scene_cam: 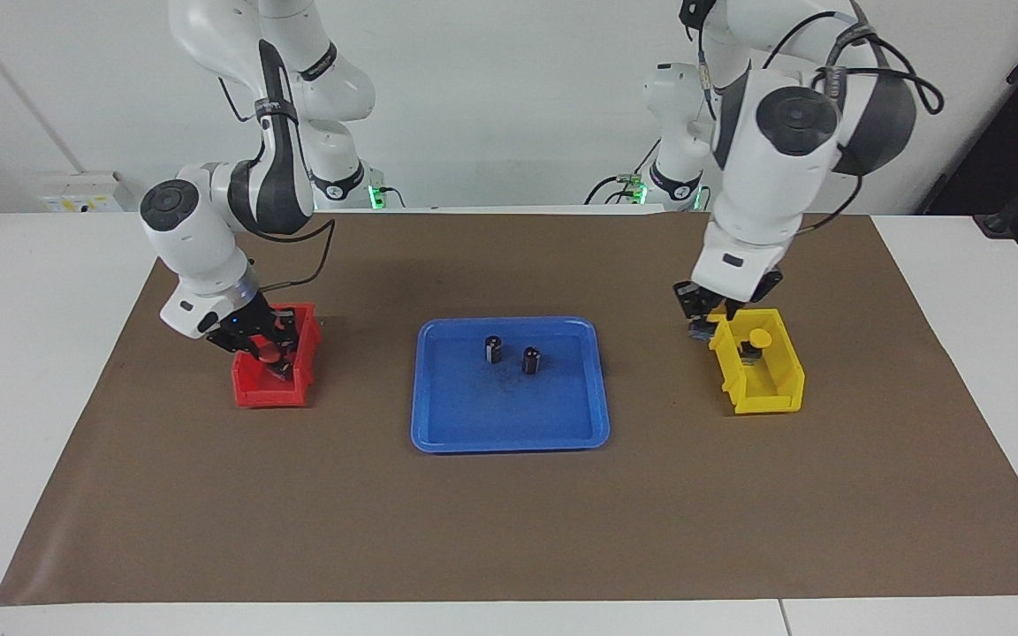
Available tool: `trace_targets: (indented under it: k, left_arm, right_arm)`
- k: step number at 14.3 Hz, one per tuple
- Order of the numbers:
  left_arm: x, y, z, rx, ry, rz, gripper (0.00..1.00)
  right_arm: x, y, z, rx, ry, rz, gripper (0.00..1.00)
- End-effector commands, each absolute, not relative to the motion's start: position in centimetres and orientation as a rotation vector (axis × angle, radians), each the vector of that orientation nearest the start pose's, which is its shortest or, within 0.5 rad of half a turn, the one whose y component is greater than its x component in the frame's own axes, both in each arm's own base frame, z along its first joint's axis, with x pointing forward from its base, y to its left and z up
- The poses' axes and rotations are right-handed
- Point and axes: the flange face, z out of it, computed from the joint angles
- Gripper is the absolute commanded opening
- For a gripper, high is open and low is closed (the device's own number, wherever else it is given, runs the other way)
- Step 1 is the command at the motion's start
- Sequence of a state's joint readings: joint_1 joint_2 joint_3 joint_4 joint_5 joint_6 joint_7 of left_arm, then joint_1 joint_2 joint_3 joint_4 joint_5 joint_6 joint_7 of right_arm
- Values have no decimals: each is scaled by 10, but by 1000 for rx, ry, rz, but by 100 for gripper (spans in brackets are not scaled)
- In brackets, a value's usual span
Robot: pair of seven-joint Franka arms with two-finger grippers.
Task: Sort red and yellow buttons by color
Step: 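Lower the yellow button into the yellow bin with the left gripper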
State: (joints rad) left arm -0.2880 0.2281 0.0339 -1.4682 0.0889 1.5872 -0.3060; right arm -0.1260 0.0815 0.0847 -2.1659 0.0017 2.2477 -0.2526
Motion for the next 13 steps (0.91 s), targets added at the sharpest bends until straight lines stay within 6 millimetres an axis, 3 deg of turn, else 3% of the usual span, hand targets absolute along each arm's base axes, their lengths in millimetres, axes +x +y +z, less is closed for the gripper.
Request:
trace_targets:
  k: [1,3,5,7,9,13]
  left_arm:
    - [596,-82,512,-3039,-26,55,2]
    - [597,-56,492,-3057,-12,-67,1]
    - [604,-52,472,-3059,-11,-97,2]
    - [608,-53,454,-3063,-18,-85,2]
    - [599,-53,436,-3070,-54,-66,2]
    - [592,-44,407,-3073,-103,-68,2]
  right_arm:
    - [539,-25,355,-3111,-353,-39,20]
    - [538,-27,349,-3112,-350,-37,24]
    - [538,-30,347,-3112,-342,-33,38]
    - [538,-30,348,-3112,-338,-30,60]
    - [539,-30,349,-3111,-340,-26,66]
    - [553,-32,365,-3111,-353,4,68]
